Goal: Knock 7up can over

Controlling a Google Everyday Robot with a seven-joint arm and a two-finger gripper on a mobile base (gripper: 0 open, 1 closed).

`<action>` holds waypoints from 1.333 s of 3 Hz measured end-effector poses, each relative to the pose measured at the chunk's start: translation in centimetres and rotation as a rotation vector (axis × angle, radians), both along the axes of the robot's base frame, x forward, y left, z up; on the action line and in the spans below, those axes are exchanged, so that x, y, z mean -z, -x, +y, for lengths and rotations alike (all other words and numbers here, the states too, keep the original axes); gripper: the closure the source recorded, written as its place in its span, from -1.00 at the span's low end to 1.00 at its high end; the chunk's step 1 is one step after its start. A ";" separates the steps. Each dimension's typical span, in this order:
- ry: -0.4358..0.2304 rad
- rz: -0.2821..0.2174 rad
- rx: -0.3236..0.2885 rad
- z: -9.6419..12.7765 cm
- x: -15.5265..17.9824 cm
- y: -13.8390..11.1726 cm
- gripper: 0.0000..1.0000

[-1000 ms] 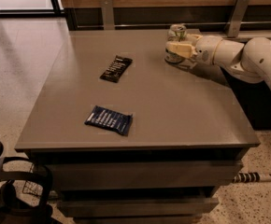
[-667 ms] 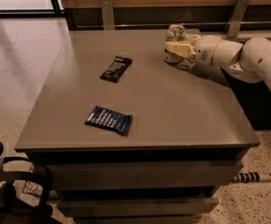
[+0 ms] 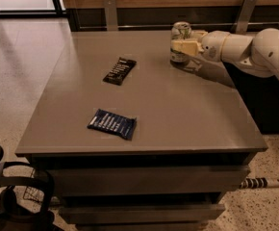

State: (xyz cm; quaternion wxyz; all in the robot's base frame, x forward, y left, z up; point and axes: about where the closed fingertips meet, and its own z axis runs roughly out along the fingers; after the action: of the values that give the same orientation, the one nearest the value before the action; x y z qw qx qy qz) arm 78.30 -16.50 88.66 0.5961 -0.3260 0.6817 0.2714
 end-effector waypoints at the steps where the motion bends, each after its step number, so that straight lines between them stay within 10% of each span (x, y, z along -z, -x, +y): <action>1: 0.099 0.032 -0.007 -1.0 -1.8 0.5 1.00; 4: 0.454 0.151 0.052 -2.6 -3.8 2.9 1.00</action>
Offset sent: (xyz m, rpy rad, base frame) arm -0.0247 -0.0414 0.0537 -0.3490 0.1191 0.0005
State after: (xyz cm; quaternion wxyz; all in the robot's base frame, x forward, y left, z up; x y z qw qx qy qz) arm 75.42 -19.10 92.45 0.4617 -0.4130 0.7759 0.1193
